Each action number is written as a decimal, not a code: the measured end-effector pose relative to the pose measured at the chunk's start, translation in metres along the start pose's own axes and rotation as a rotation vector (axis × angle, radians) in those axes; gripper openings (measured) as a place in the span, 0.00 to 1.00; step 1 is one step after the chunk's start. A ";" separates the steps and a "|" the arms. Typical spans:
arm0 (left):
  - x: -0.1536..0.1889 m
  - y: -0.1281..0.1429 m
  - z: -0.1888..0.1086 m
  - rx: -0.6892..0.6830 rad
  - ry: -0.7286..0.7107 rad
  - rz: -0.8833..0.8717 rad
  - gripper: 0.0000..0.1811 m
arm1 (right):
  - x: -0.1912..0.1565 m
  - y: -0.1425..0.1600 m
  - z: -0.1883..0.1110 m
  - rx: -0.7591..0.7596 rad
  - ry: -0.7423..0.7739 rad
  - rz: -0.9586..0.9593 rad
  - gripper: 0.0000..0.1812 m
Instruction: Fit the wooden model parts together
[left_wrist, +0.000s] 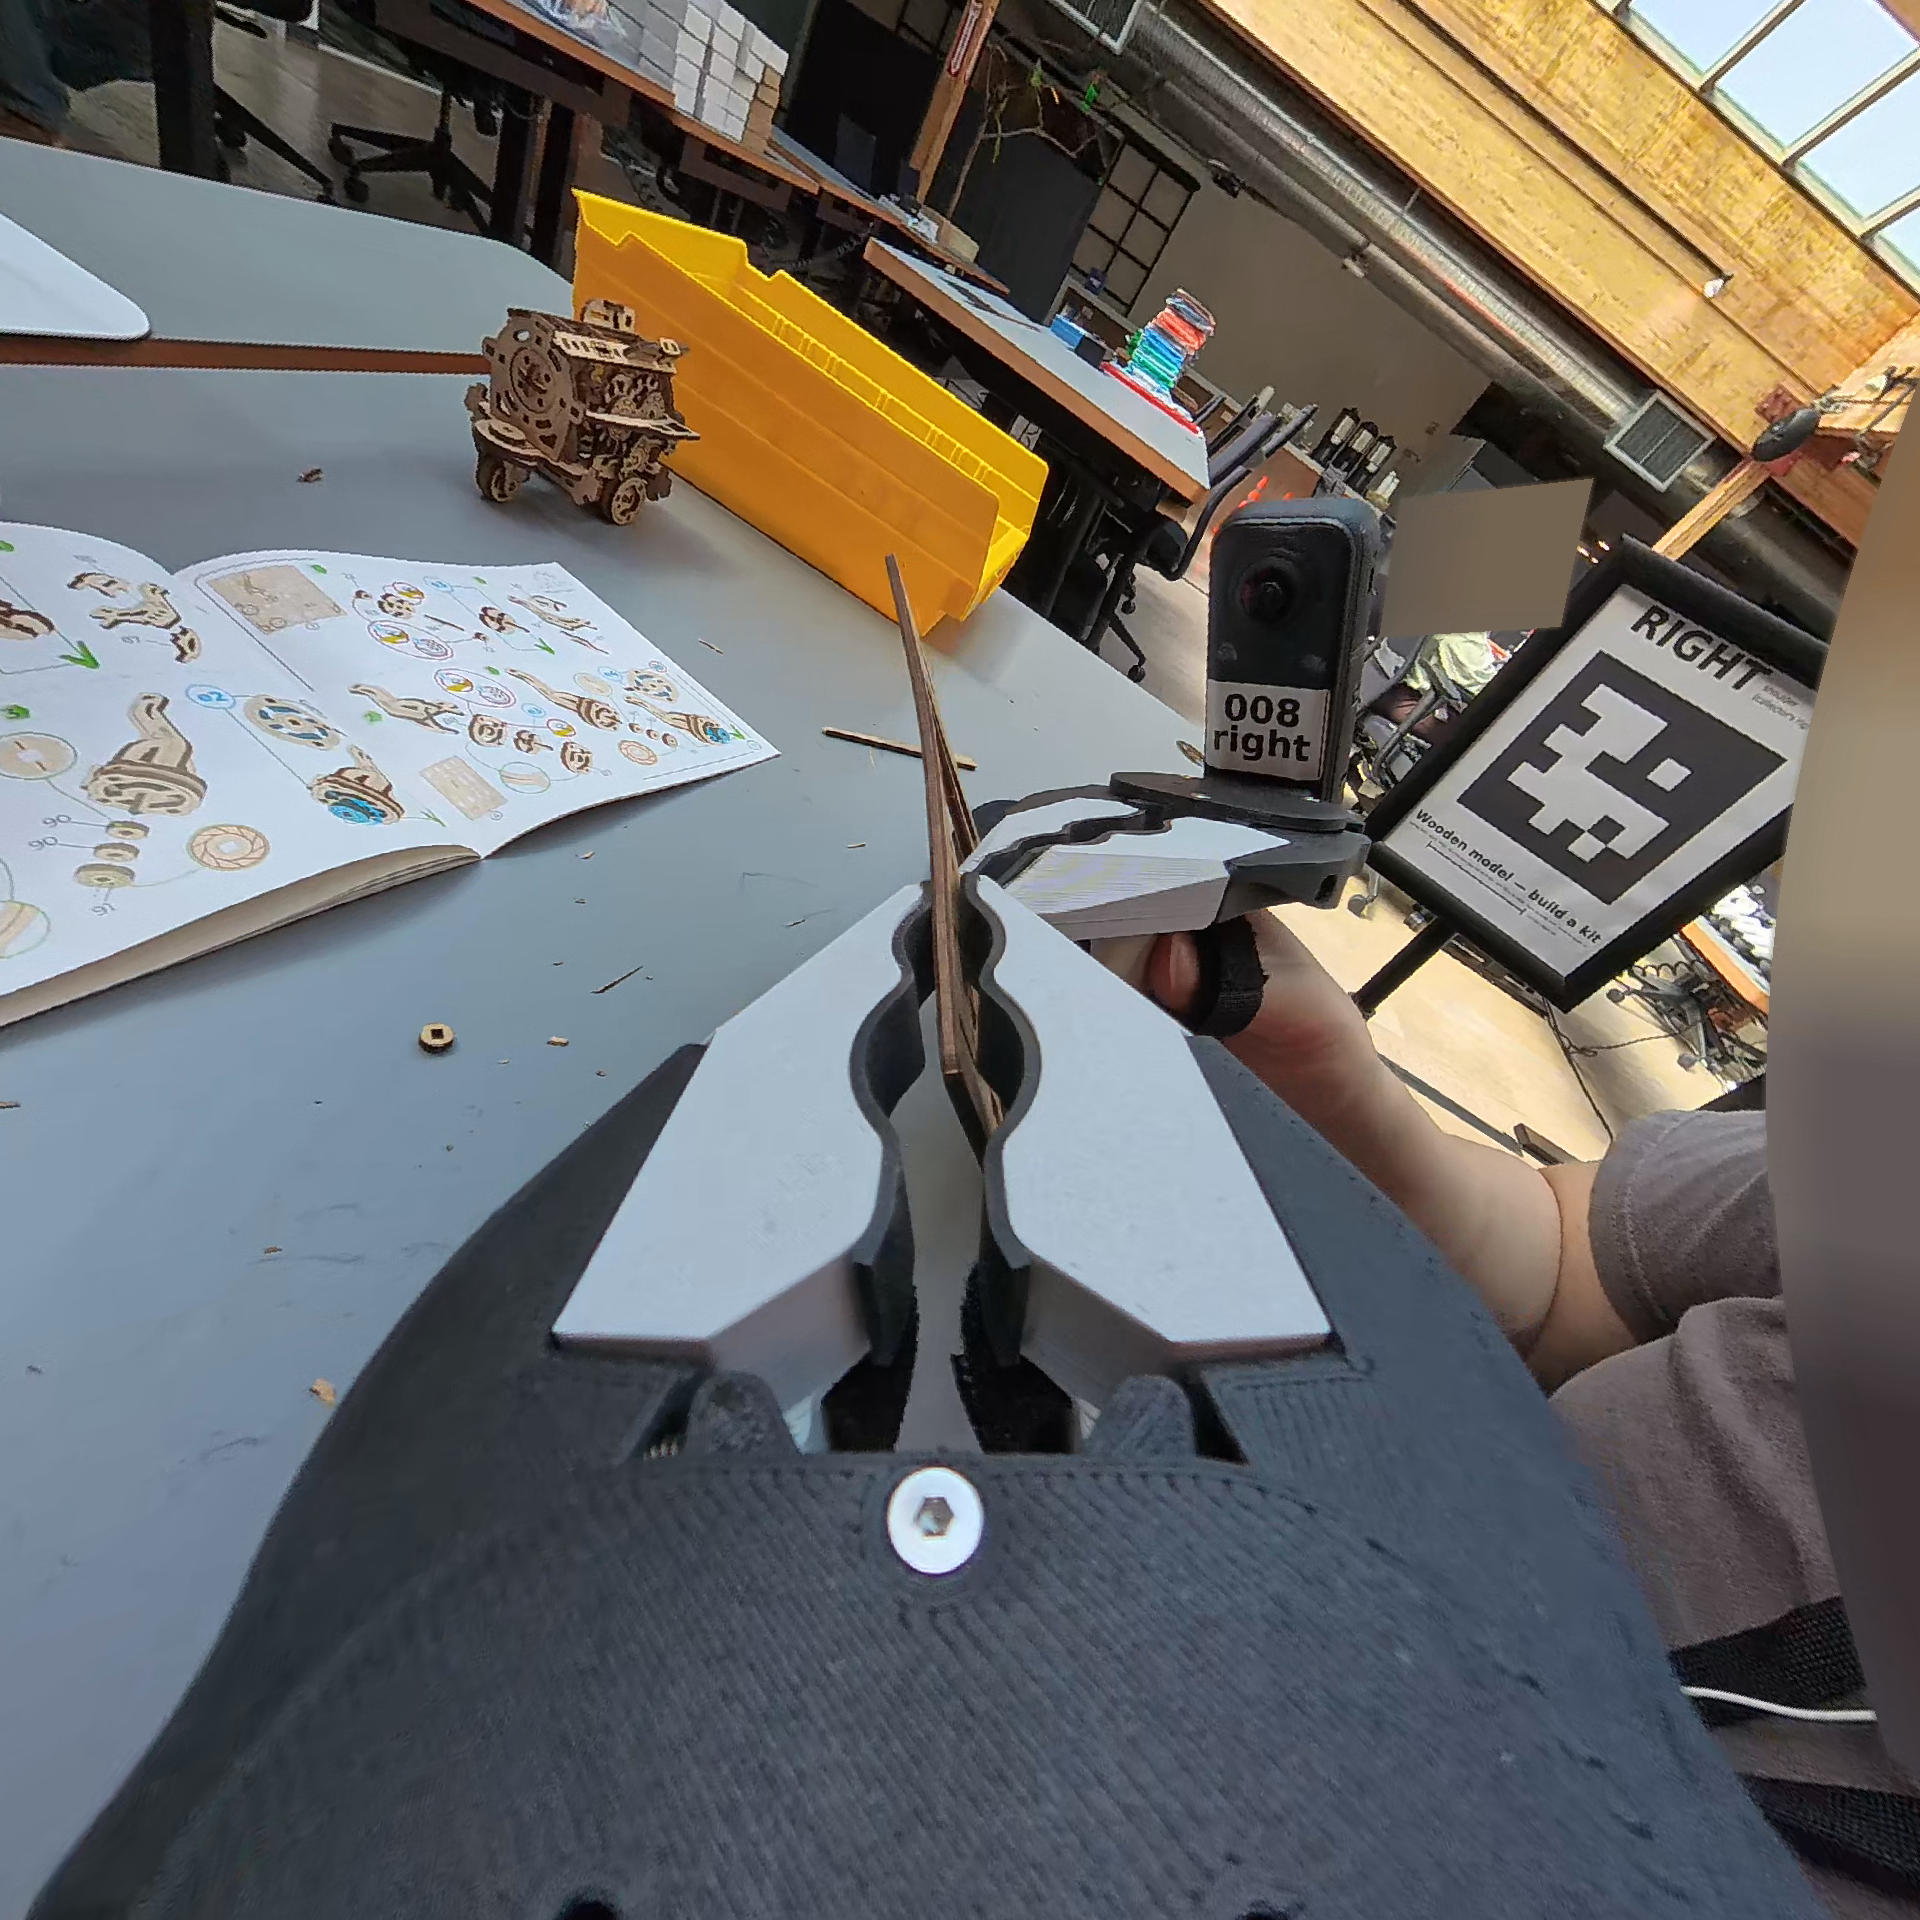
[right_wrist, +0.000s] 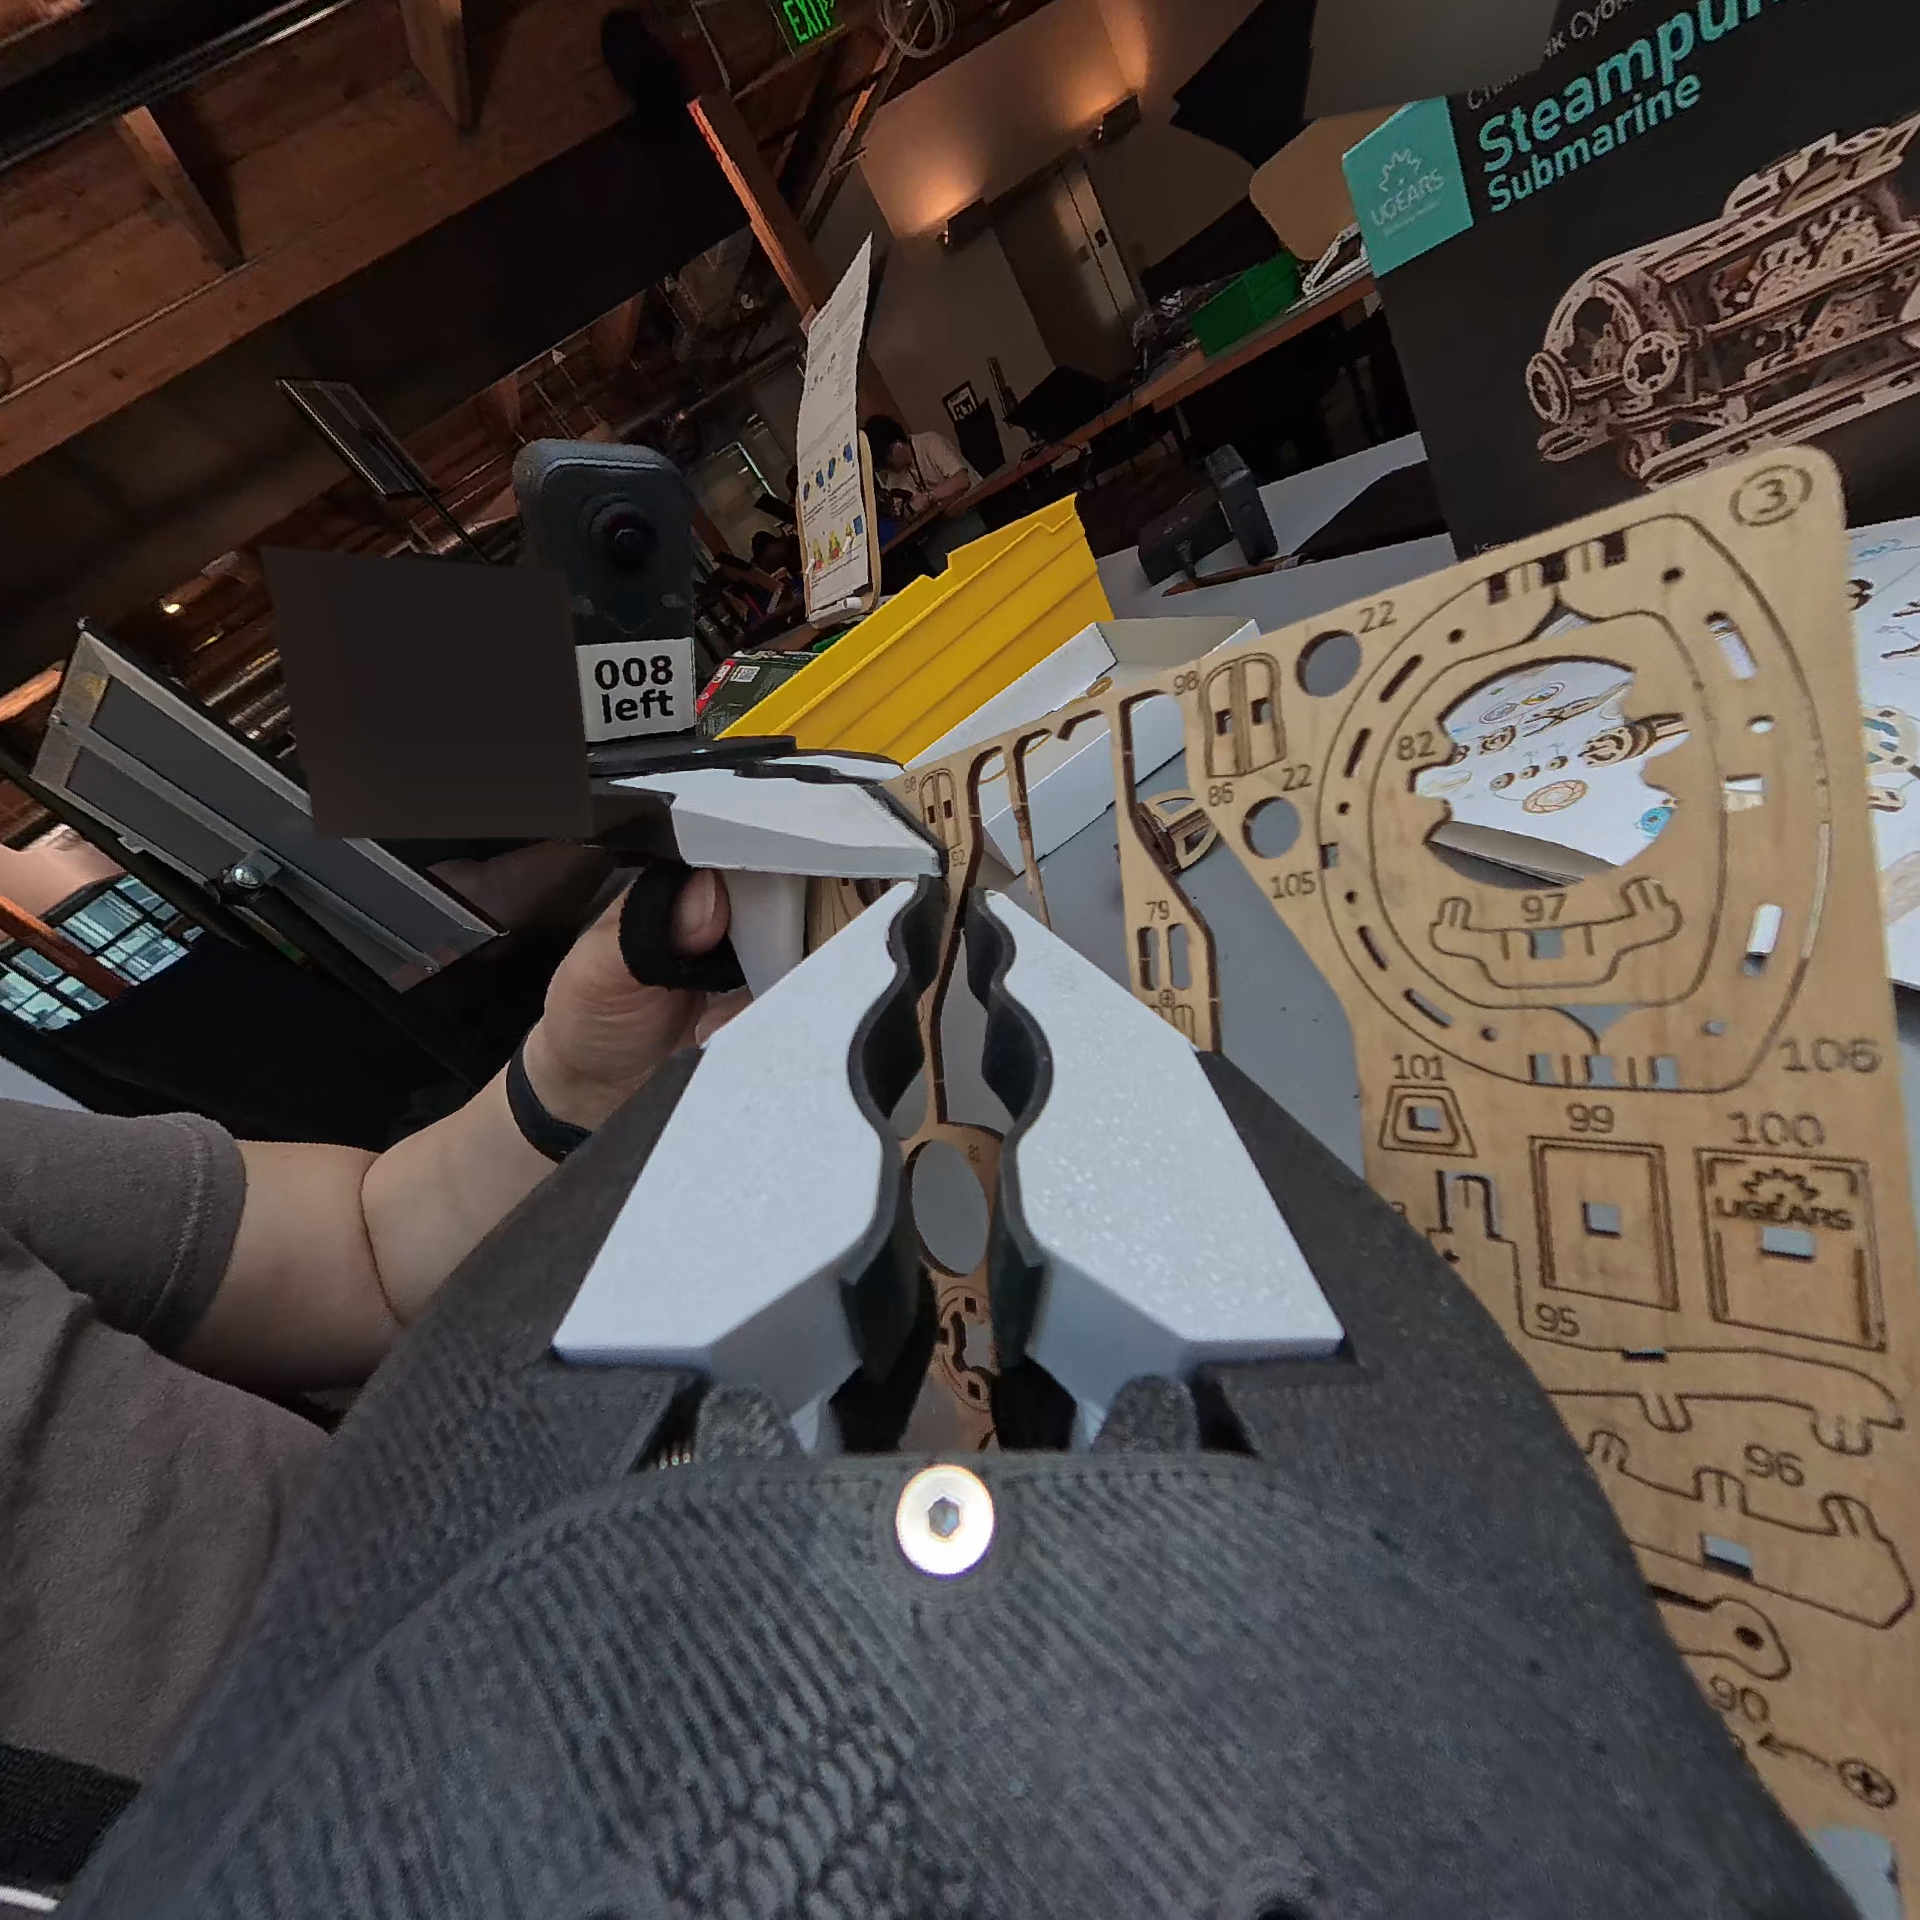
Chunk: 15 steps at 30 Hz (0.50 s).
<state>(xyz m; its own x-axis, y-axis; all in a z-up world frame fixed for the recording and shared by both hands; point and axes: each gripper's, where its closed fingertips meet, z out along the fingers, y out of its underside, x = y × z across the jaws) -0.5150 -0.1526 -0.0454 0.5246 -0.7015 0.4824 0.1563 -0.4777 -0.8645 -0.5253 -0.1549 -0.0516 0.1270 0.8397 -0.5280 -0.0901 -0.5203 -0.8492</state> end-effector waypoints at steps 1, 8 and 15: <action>0.000 0.000 0.000 0.000 -0.005 0.002 0.01 | 0.000 0.000 0.000 -0.001 -0.003 0.012 0.02; 0.004 -0.005 0.001 0.036 0.054 -0.031 0.01 | -0.003 -0.007 -0.003 0.047 -0.035 0.000 0.02; 0.000 -0.006 0.003 0.069 0.089 -0.108 0.01 | 0.001 -0.007 -0.002 0.080 -0.018 0.051 0.02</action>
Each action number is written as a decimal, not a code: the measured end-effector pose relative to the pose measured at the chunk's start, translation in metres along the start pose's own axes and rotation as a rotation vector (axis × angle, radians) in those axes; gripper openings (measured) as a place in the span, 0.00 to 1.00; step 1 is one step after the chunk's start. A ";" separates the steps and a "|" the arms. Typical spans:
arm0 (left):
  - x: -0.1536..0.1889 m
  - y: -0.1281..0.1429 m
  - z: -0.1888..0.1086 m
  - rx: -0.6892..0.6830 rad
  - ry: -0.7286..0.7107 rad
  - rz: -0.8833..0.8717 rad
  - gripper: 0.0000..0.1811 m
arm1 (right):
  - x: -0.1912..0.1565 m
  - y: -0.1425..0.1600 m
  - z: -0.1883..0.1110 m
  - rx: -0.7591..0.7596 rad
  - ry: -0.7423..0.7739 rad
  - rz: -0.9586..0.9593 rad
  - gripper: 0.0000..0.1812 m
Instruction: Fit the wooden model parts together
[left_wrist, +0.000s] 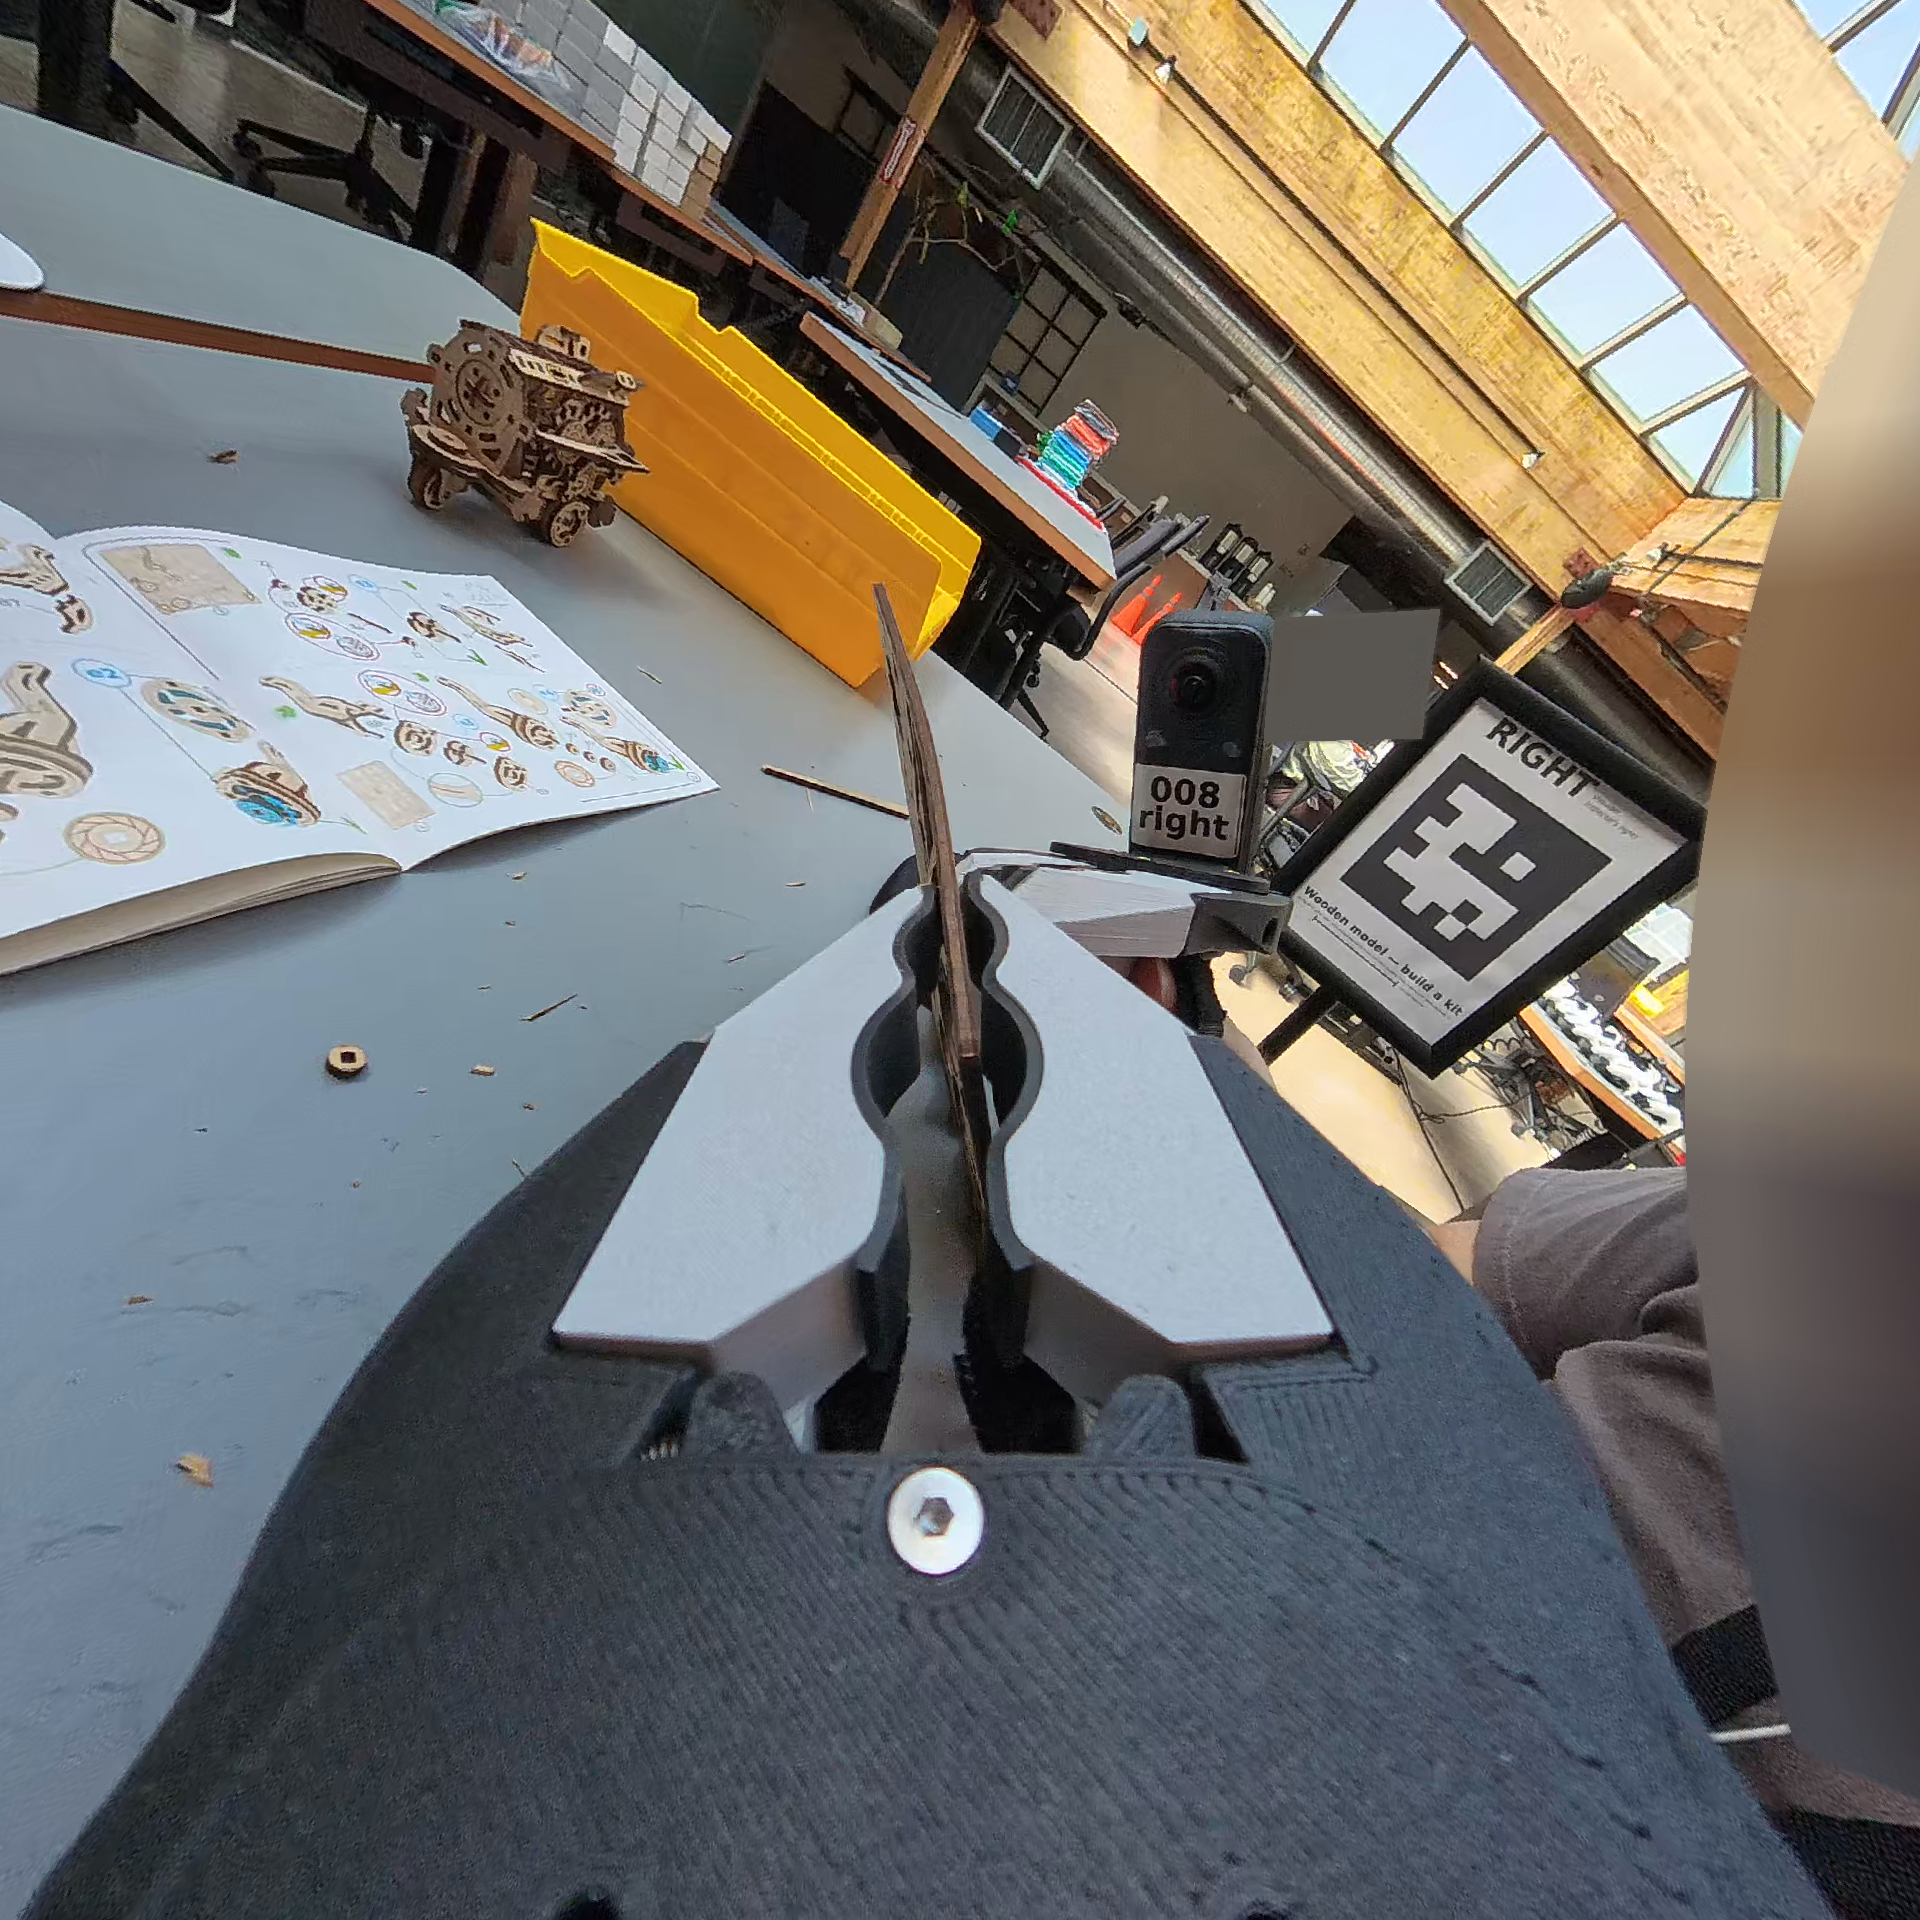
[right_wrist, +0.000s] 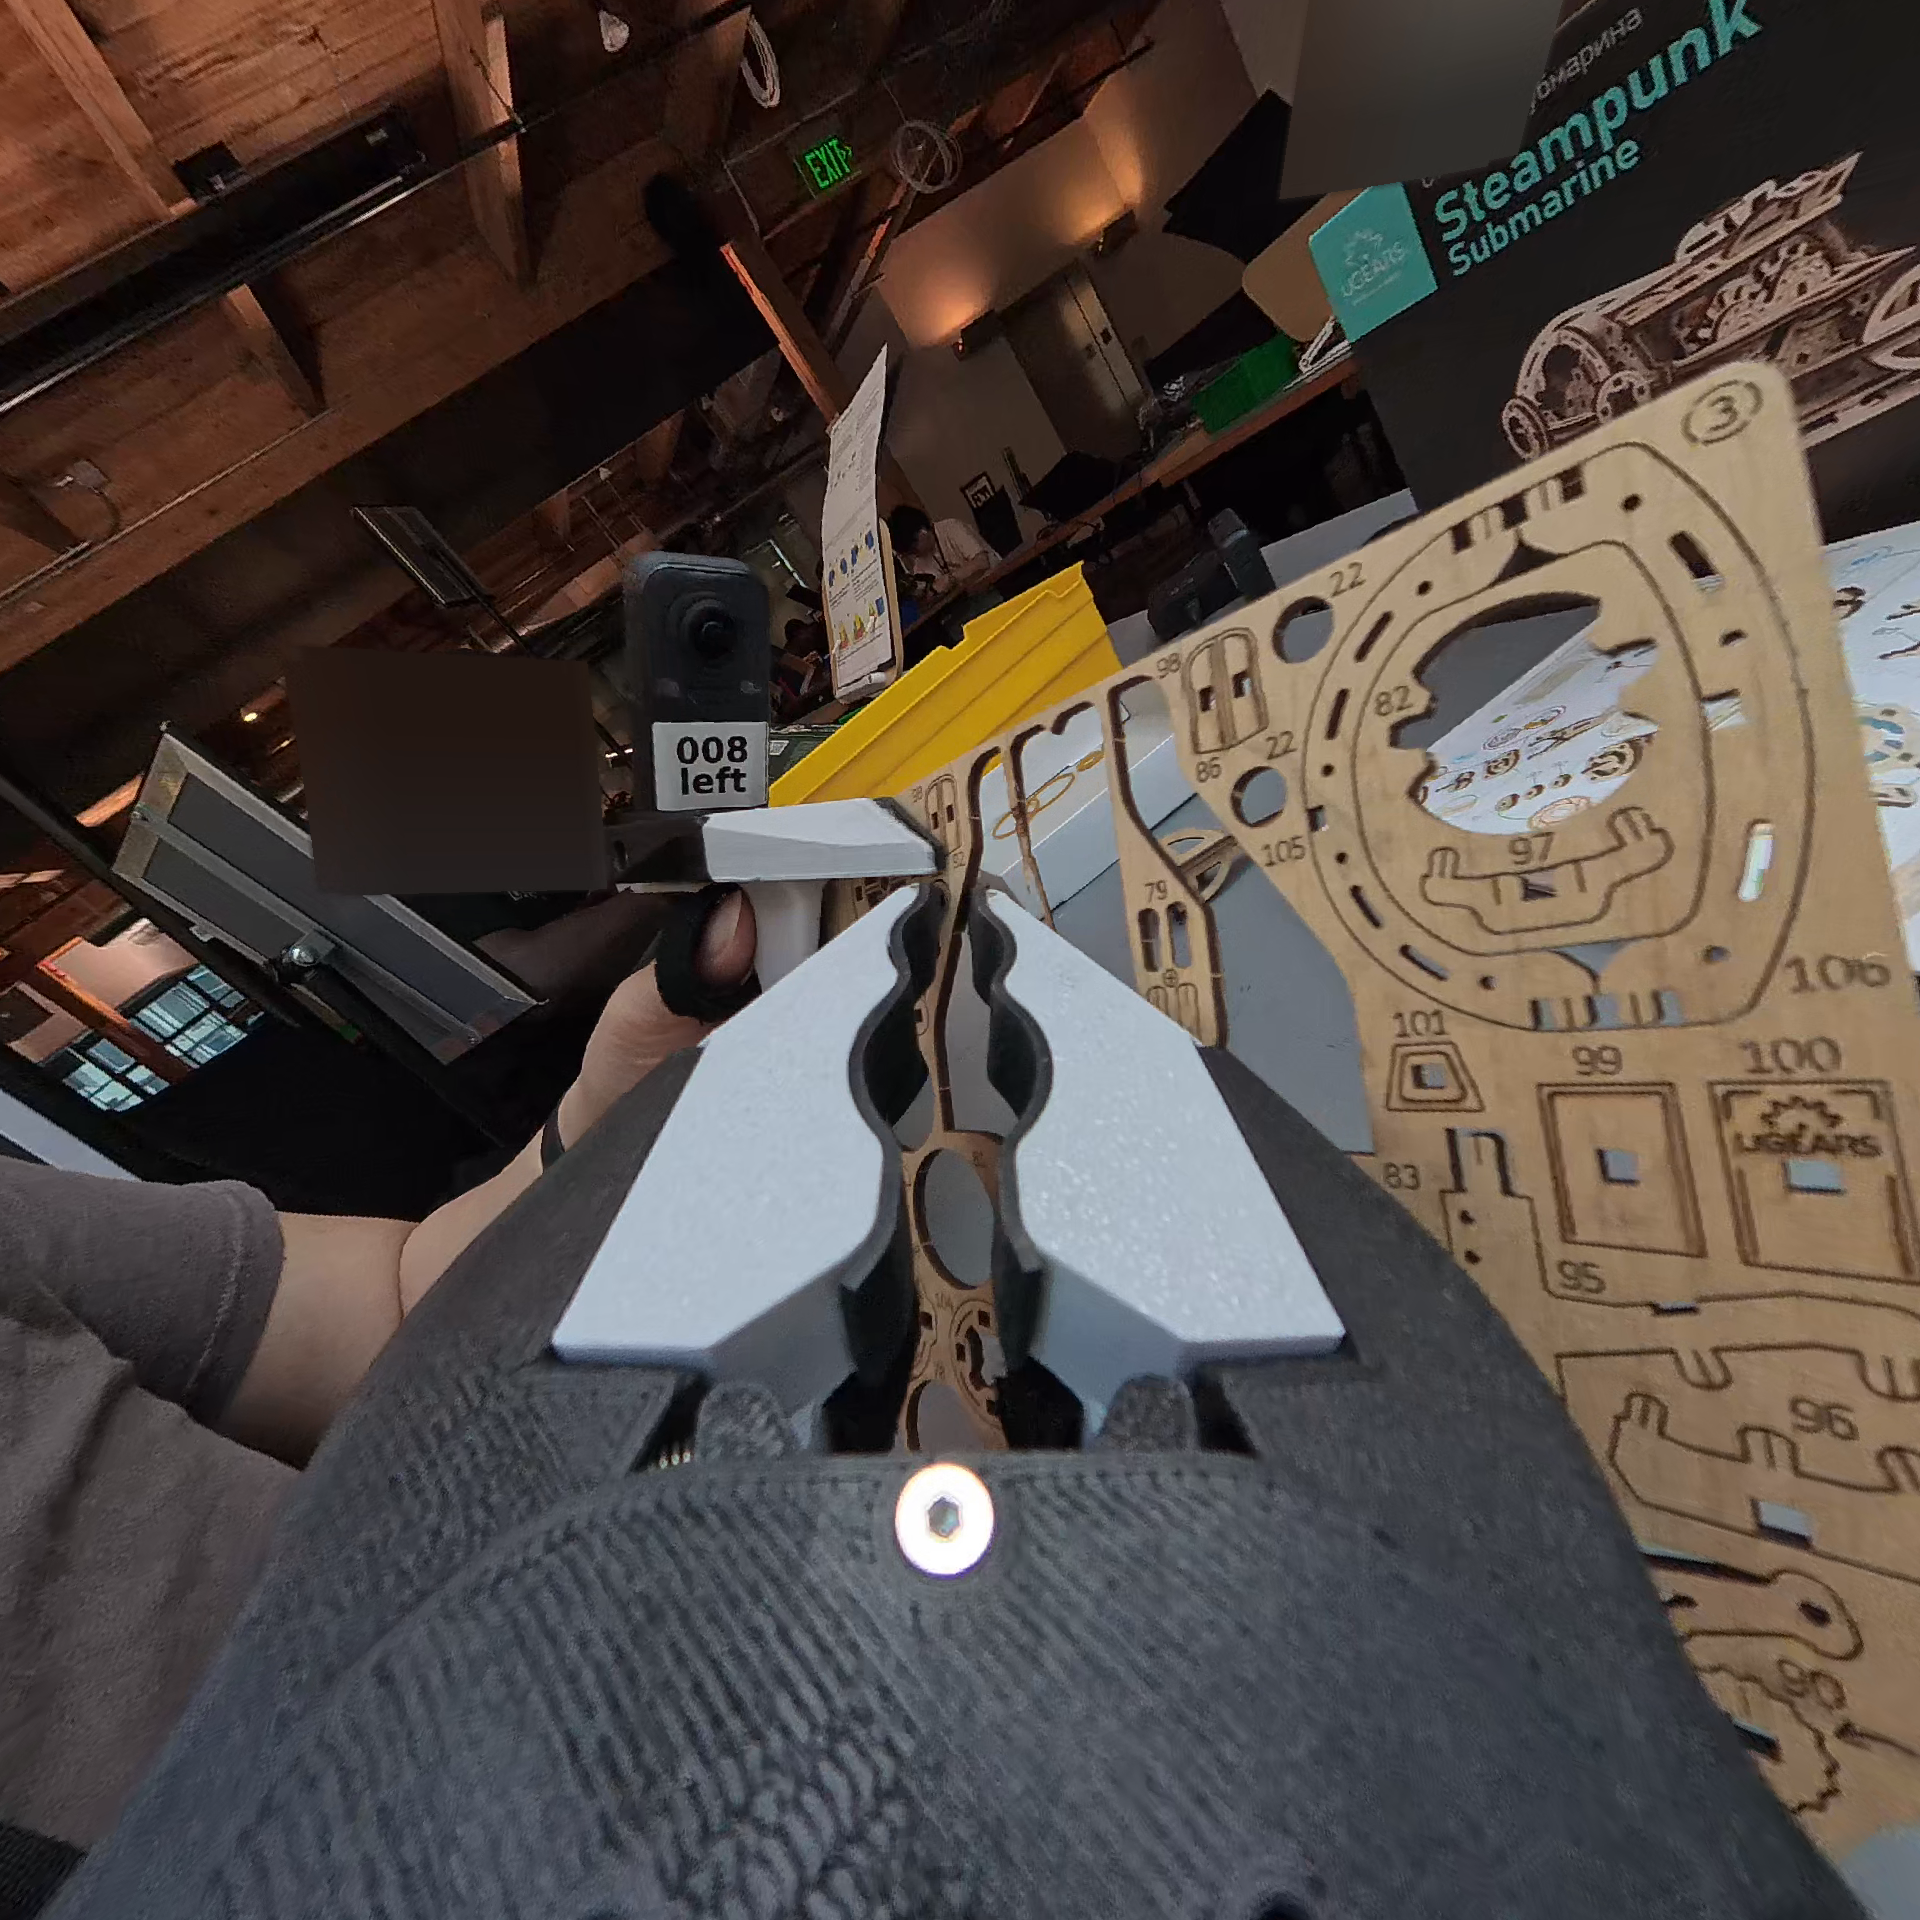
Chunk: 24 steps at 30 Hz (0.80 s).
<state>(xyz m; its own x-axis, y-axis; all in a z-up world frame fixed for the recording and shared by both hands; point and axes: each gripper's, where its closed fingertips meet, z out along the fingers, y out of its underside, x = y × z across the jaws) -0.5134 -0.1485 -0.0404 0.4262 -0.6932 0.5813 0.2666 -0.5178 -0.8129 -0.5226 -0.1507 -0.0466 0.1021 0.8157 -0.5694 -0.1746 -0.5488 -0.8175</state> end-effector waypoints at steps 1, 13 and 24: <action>0.000 0.000 0.000 0.002 0.002 -0.008 0.01 | 0.000 0.000 0.000 0.003 0.008 -0.005 0.02; -0.001 0.001 0.000 0.008 -0.037 0.006 0.01 | 0.001 0.000 0.000 -0.020 0.031 -0.028 0.02; -0.004 0.002 0.000 0.015 -0.085 0.003 0.01 | 0.003 0.003 0.001 -0.046 0.124 -0.154 0.02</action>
